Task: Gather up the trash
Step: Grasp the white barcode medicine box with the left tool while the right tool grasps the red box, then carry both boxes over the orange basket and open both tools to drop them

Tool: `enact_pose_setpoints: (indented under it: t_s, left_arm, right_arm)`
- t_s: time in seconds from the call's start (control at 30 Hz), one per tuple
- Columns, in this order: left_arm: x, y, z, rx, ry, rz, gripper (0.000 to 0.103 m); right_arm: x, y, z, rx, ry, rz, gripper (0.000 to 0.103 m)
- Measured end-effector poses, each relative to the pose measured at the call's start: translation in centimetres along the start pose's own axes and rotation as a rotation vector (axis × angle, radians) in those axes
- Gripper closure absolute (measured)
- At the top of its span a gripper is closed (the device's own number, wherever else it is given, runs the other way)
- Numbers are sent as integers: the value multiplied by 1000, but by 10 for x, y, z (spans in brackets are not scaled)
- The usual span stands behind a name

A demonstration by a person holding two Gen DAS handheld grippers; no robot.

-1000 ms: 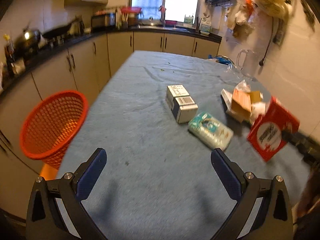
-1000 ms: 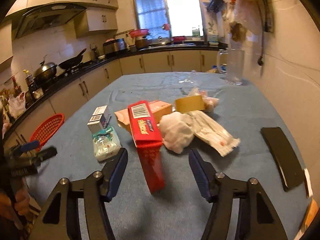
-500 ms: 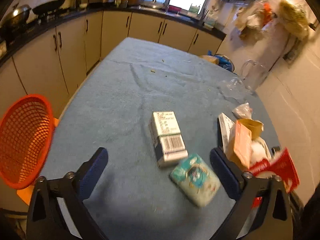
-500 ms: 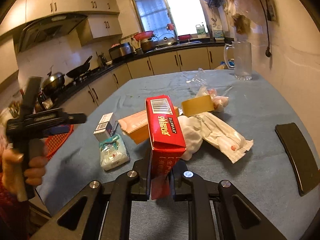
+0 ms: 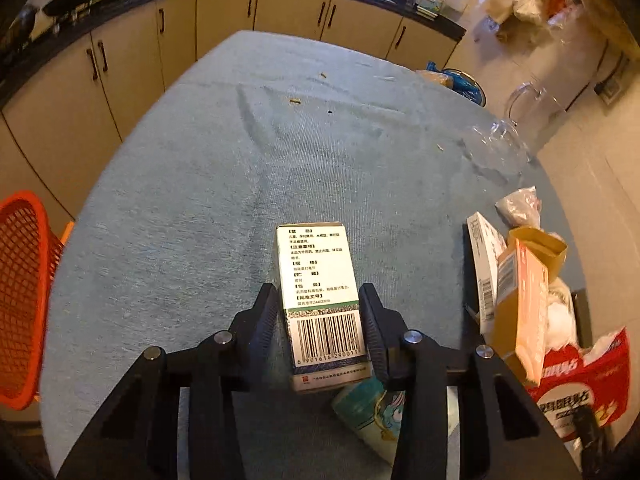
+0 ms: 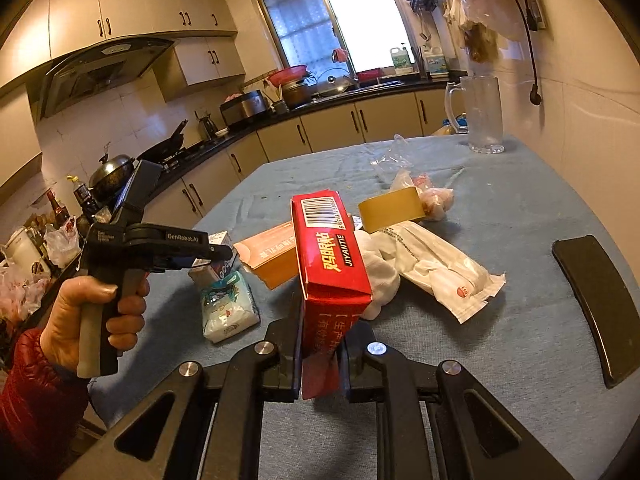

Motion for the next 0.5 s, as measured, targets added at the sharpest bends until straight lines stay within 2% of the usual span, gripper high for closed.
enact_pose_setpoints:
  t_s: [0.27, 0.5]
  left_arm:
    - [-7, -32, -18, 76, 24, -41, 63]
    - [-16, -60, -31, 155, 45, -36, 63]
  right_arm:
    - [-20, -2, 1, 6, -16, 35, 88]
    - [-47, 1, 3, -2, -51, 64, 88]
Point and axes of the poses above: each gripper's, at about its wrist camera, not at the fingertips, and y roughly the way its jaws point, x to its right, z to its top, the point moved 5 cm from there along y, roughly the way its jaws point, and after that the axes turned 5 degrees about -z, right-handed, at the moved point
